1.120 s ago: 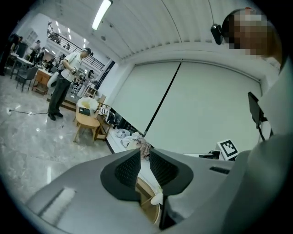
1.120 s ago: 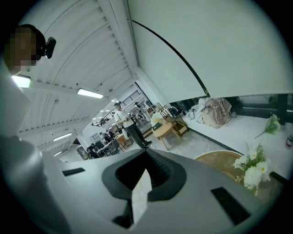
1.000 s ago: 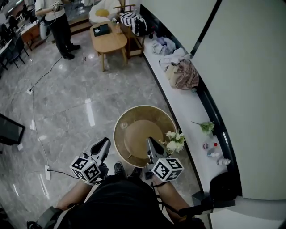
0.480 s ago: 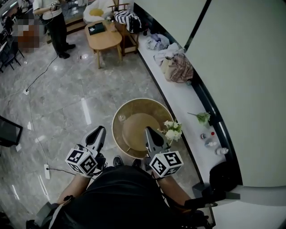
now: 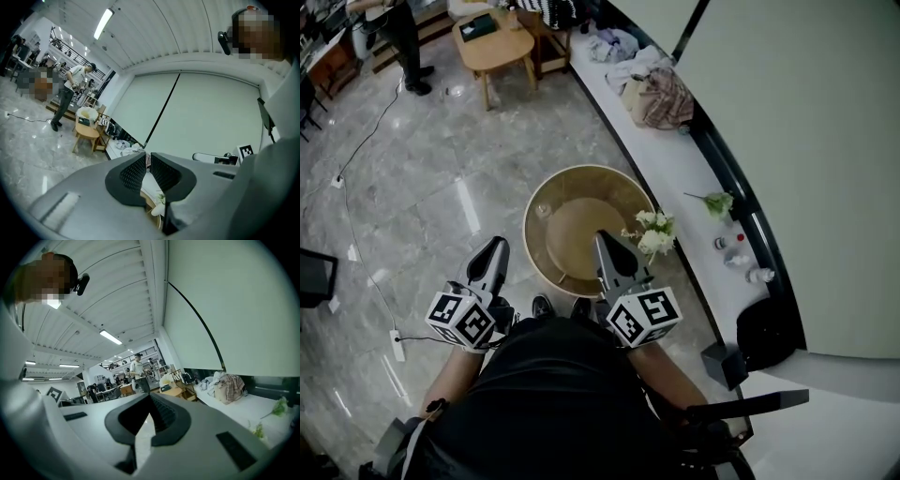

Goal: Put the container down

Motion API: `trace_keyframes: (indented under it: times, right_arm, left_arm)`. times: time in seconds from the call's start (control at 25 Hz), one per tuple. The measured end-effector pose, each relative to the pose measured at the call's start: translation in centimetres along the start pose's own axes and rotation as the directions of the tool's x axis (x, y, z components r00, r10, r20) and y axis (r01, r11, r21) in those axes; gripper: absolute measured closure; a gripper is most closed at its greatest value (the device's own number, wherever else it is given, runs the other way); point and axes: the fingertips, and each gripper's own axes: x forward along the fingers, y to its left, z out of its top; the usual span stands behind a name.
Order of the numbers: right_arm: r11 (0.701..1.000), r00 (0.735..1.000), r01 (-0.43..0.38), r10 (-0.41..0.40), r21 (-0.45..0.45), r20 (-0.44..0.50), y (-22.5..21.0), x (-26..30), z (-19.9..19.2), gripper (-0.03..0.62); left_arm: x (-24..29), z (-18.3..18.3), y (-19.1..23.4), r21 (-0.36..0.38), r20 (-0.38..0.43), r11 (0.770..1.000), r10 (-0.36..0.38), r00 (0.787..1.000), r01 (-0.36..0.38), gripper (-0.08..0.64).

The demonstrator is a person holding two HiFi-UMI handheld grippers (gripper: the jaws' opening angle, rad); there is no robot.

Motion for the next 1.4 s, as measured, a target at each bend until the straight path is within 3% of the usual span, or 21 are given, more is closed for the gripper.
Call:
trace_keyframes:
  times: [1.4]
  right_arm:
    - [1.0,1.0,-0.017,0.017,0.02,0.001,0.1,1.3,-0.2,0.586]
  left_arm:
    - [0.8,-0.9,1.7,-0.027,-0.039,0.999,0.025,0.999,-0.026,0.525]
